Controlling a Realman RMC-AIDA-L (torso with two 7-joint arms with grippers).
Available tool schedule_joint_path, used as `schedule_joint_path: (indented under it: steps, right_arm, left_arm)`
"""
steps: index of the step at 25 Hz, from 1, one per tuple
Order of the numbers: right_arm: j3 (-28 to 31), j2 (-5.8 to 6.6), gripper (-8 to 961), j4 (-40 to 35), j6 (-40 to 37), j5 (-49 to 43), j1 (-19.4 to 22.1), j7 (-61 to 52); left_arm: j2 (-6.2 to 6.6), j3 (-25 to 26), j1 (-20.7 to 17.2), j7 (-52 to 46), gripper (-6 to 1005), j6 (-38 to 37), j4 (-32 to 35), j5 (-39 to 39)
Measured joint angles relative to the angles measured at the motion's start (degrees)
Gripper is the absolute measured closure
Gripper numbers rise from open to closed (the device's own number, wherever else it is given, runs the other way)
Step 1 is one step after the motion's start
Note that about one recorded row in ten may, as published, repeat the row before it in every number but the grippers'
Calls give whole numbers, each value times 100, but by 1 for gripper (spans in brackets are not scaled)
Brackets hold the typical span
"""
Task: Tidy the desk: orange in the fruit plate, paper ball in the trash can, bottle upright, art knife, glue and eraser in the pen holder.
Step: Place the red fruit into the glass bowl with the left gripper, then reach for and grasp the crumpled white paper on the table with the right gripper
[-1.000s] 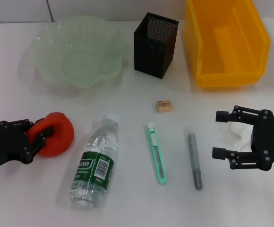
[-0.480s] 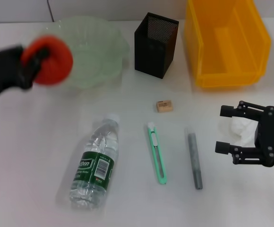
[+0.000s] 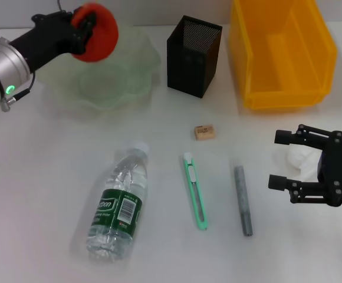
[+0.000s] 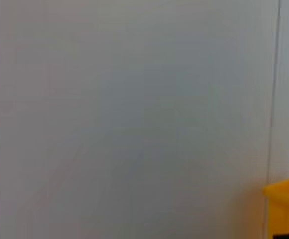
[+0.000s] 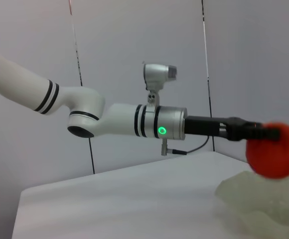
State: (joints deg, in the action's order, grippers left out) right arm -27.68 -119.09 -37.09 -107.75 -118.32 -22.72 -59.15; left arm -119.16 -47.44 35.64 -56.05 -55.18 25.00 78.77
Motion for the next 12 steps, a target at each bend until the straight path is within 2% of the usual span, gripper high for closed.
schedule_joint_path:
  steps: [6, 7, 10, 12]
  right_arm:
    - [9, 0, 118, 0, 3, 71, 1, -3]
    - [25, 0, 118, 1, 4, 90, 1, -14]
    - [172, 0, 118, -2, -5, 273, 14, -101]
    - [349, 6, 119, -46, -82, 501, 68, -276]
  left_arm:
    - [-2, -134, -15, 26, 776, 96, -54, -106]
    - [-1, -134, -63, 26, 565, 53, -54, -145]
    - [5, -134, -130, 8, 507, -45, -38, -180]
    - [56, -66, -742, -93, 469, -1289, 232, -207]
